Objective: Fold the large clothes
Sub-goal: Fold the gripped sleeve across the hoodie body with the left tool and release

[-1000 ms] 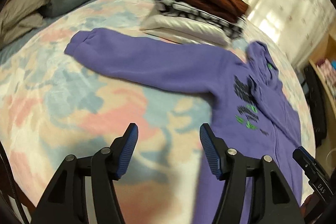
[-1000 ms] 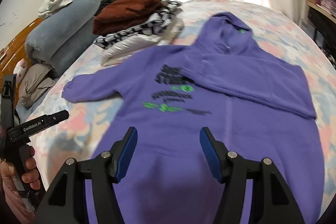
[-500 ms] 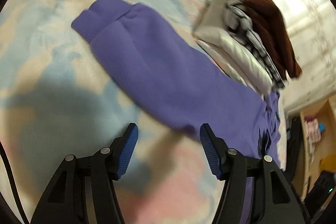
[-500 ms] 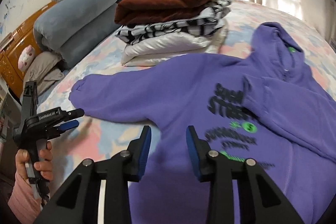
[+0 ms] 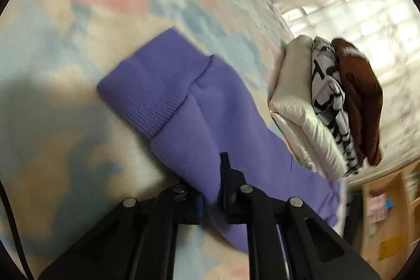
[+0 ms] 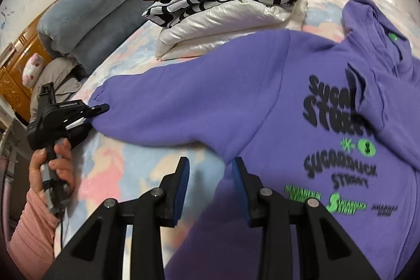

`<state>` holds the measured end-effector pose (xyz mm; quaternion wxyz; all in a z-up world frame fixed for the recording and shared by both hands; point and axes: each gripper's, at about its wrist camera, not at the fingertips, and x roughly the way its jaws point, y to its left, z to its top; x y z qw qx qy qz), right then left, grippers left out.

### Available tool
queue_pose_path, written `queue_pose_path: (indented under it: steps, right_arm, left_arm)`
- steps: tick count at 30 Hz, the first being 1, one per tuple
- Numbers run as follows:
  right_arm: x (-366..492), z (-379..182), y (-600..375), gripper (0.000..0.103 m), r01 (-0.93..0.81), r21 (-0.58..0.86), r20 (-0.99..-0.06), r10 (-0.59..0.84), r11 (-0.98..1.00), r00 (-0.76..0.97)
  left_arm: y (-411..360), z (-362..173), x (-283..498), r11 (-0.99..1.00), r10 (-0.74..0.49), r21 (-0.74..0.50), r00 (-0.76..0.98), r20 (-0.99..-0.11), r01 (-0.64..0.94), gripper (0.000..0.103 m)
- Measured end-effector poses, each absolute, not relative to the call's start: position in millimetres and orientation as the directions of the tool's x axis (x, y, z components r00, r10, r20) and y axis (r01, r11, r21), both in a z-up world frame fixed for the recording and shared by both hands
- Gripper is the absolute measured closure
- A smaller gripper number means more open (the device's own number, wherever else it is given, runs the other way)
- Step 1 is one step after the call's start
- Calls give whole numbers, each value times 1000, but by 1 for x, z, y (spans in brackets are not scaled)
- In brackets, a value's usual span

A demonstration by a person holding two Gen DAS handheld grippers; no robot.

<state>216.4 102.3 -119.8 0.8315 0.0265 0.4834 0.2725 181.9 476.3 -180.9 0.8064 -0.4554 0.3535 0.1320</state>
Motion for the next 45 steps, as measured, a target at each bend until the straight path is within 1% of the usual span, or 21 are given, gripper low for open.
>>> queue_pose_path:
  steps: [2,4,7,11,14,15,18,19,20,21,23,25,27,28,30,31,33,34,38,41,45]
  right_arm:
    - [211,-117,93,70,-423,310,-785,480,851,391]
    - [206,-111,79,70,-411,309,-780,475,858,407]
    - [198,-96,48,70,-377,335,-754,485,864,442]
    - [190,-78,10,70,-333,340,-729,470,879,497]
    - [183,-65,-24,70,-296,355,-704,462,887,539]
    - [179,-61,-36,70,-286,356,-697,457,890,553]
    - [171,-53,-73,70,-240,352,-682,423,905,596]
    - [169,-51,-85,70,-223,354,-679,414,908,606]
    - [167,-51,-96,70,-205,358,-678,405,911,613]
    - [166,-52,-104,69,-192,361,-678,398,913,617]
    - [163,-54,-125,69,-146,360,-687,368,922,627]
    - [161,-59,-145,69,-113,356,-702,346,927,622]
    - [160,-65,-158,68,-90,363,-717,339,928,610]
    - [159,-69,-165,66,-80,371,-721,341,925,603]
    - [156,-75,-174,61,-61,386,-725,344,920,596]
    - [155,-77,-176,59,-60,395,-725,351,917,593]
    - [156,-82,-176,57,-56,406,-728,360,912,583]
    - [158,-85,-174,57,-56,412,-733,367,910,573]
    - [159,-90,-160,57,-85,414,-738,389,906,552]
    - [155,-89,-151,57,-115,400,-738,394,909,548]
    - [152,-87,-141,57,-155,380,-742,401,912,537]
  left_arm:
    - [462,-152,186,614,-52,-584,711,-701,-531,97]
    - [451,-120,183,664,-27,-561,735,-678,-494,97]
    - [418,-62,182,738,-32,-543,783,-622,-401,97]
    - [331,16,192,851,-80,-472,831,-550,-231,97]
    - [270,46,203,882,-165,-458,839,-519,-110,97]
    - [240,53,210,888,-210,-456,832,-513,-57,97]
    - [172,51,225,906,-271,-422,802,-532,26,96]
    - [148,44,231,911,-290,-410,784,-548,49,92]
    - [129,37,234,910,-314,-408,764,-564,73,80]
    - [109,26,238,909,-336,-406,741,-581,93,75]
    - [72,-2,246,904,-373,-411,691,-620,119,47]
    - [50,-27,249,907,-379,-404,644,-664,118,35]
    - [43,-48,245,912,-381,-394,603,-701,118,34]
    - [39,-59,242,915,-377,-389,581,-721,111,34]
    - [38,-74,234,910,-389,-398,559,-732,113,34]
    - [42,-77,226,904,-403,-411,555,-728,118,34]
    - [47,-79,217,889,-430,-441,549,-717,121,27]
    - [50,-78,213,879,-447,-461,543,-711,121,23]
    - [59,-79,197,824,-536,-545,522,-663,154,12]
    - [63,-83,182,800,-575,-575,497,-651,172,11]
    - [71,-89,166,803,-562,-577,515,-647,151,11]
